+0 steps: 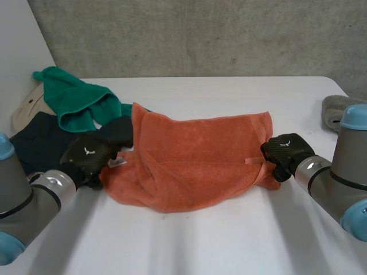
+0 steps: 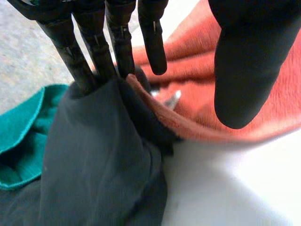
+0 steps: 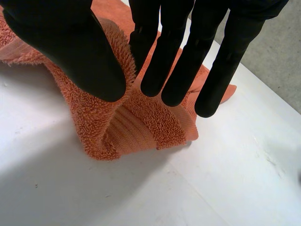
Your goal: Fold the laundry.
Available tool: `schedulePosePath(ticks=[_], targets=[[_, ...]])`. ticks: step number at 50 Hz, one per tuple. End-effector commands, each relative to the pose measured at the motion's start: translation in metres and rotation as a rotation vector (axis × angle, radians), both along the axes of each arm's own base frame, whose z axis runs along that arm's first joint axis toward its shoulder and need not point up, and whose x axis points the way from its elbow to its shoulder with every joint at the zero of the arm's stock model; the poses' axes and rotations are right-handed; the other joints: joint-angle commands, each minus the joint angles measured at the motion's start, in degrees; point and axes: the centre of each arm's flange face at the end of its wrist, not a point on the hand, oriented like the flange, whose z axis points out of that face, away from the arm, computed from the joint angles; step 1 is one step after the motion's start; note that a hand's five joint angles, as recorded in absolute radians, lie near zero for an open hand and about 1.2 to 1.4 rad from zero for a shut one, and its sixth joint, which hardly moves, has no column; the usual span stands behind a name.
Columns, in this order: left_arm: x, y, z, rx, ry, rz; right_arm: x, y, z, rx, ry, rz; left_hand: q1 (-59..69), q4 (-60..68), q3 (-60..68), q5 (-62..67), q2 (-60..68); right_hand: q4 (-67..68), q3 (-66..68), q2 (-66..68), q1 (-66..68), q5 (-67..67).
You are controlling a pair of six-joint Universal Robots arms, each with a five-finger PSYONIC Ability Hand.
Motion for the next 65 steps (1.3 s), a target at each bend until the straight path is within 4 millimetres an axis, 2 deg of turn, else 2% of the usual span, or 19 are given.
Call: schedulePosePath(ticks=[1, 10, 12, 13, 14, 18, 21, 24, 33, 36, 39, 43, 47, 53, 55, 58, 60, 63, 65], targets=[[0.004, -0.009, -0.022, -0.035, -0.149, -0.073, 0.0, 0.0, 0.0, 0.0, 0.0, -0.001, -0.7, -0.3, -1.0, -0.1, -0.7, 11.5, 11.9, 12.5, 16.4, 13.4], [-0.003, -0.029, -0.036, -0.121, -0.178, -0.103, 0.0, 0.001, -0.001, 0.006, 0.001, 0.002, 3.5, 3.9, 3.2, 4.0, 3.5, 11.5, 11.9, 12.5, 16.4, 13.4], [-0.004, -0.035, -0.037, -0.144, -0.176, -0.101, 0.0, 0.001, -0.001, 0.005, 0.001, 0.001, 20.3, 20.6, 19.9, 20.8, 20.2, 11.5, 11.9, 12.5, 16.4, 13.4], [-0.007, -0.038, -0.035, -0.157, -0.169, -0.1, 0.0, 0.001, -0.001, 0.004, 0.002, -0.001, 41.0, 41.4, 40.7, 41.5, 41.0, 11.5, 11.9, 12.5, 16.4, 13.4], [-0.009, -0.039, -0.033, -0.167, -0.169, -0.103, 0.0, 0.001, 0.0, 0.003, 0.002, -0.001, 49.2, 49.5, 48.9, 49.7, 49.1, 11.5, 11.9, 12.5, 16.4, 13.4], [-0.025, -0.031, -0.025, -0.194, -0.161, -0.131, -0.001, -0.002, 0.003, -0.012, 0.004, -0.004, 49.3, 49.6, 48.9, 49.8, 49.2, 11.5, 11.9, 12.5, 16.4, 13.4], [-0.032, -0.022, 0.007, -0.264, -0.118, -0.121, -0.001, -0.005, 0.023, -0.069, 0.0, -0.007, 49.3, 49.6, 48.9, 49.8, 49.2, 11.5, 11.9, 12.5, 16.4, 13.4], [-0.031, -0.011, 0.055, -0.348, -0.004, -0.078, -0.009, -0.003, 0.06, -0.141, 0.023, -0.023, 49.3, 49.6, 48.9, 49.8, 49.2, 11.5, 11.9, 12.5, 16.4, 13.4], [-0.005, 0.03, 0.203, -0.602, 0.308, 0.028, -0.073, 0.008, 0.201, -0.41, 0.229, -0.161, 49.3, 49.6, 48.9, 49.8, 49.2, 11.5, 11.9, 12.5, 16.4, 13.4], [0.0, 0.038, 0.215, -0.555, 0.313, 0.041, -0.081, 0.016, 0.222, -0.426, 0.255, -0.175, 49.3, 49.6, 48.9, 49.8, 49.2, 11.5, 11.9, 12.5, 16.4, 13.4], [0.0, 0.041, 0.214, -0.491, 0.299, 0.037, -0.081, 0.015, 0.222, -0.409, 0.262, -0.166, 49.3, 49.6, 48.9, 49.8, 49.2, 11.5, 11.9, 12.5, 16.4, 13.4], [-0.005, 0.025, 0.186, -0.352, 0.259, 0.056, -0.075, 0.003, 0.204, -0.352, 0.268, -0.135, 49.3, 49.6, 48.9, 49.8, 49.2, 11.5, 11.9, 12.5, 16.4, 13.4], [-0.014, -0.004, 0.157, -0.261, 0.229, 0.068, -0.051, -0.007, 0.171, -0.254, 0.275, -0.051, 49.3, 49.6, 48.9, 49.8, 49.2, 11.5, 11.9, 12.5, 16.4, 13.4], [-0.05, -0.057, 0.128, -0.229, 0.206, 0.101, -0.042, -0.041, 0.146, -0.256, 0.27, -0.056, 49.3, 49.6, 48.9, 49.8, 49.2, 11.5, 11.9, 12.5, 16.4, 13.4], [-0.06, -0.07, 0.136, -0.271, 0.222, 0.105, -0.038, -0.065, 0.15, -0.346, 0.257, -0.09, 49.3, 49.6, 48.9, 49.8, 49.2, 11.5, 11.9, 12.5, 16.4, 13.4], [-0.075, -0.093, 0.171, -0.421, 0.292, 0.094, -0.037, -0.086, 0.168, -0.494, 0.229, -0.149, 49.3, 49.6, 48.9, 49.8, 49.2, 11.5, 11.9, 12.5, 16.4, 13.4], [-0.078, -0.109, 0.215, -0.618, 0.396, 0.095, -0.036, -0.103, 0.198, -0.678, 0.176, -0.222, 49.3, 49.6, 48.9, 49.8, 49.2, 11.5, 11.9, 12.5, 16.4, 13.4], [-0.08, -0.111, 0.27, -0.883, 0.549, 0.086, -0.036, -0.115, 0.236, -0.931, 0.058, -0.283, 49.3, 49.6, 48.9, 49.8, 49.2, 11.5, 11.9, 12.5, 16.4, 13.4], [-0.077, -0.111, 0.287, -0.974, 0.609, 0.096, -0.035, -0.119, 0.245, -1.029, 0.003, -0.297, 49.3, 49.6, 48.9, 49.8, 49.2, 11.5, 11.9, 12.5, 16.4, 13.4]])
